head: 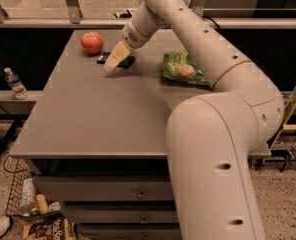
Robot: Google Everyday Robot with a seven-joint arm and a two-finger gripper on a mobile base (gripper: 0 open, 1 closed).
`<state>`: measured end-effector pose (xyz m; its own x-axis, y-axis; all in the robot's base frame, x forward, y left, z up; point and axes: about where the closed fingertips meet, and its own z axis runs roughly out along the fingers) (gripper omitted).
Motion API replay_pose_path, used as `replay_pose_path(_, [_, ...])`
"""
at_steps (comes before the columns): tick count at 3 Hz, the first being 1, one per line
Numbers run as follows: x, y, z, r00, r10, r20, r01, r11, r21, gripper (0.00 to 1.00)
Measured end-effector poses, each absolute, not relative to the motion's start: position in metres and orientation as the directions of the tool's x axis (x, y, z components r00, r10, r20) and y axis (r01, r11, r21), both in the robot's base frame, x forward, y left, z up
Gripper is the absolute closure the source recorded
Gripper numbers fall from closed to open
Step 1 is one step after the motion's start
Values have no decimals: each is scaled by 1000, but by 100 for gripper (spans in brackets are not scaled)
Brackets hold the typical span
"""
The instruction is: Move rxbar blueberry near apple
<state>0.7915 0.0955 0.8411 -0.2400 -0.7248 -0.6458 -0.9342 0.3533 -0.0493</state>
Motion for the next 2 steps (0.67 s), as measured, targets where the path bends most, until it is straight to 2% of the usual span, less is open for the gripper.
replay_pose_path(2, [761,-4,896,-251,-637,-729,-871,477,-117,0])
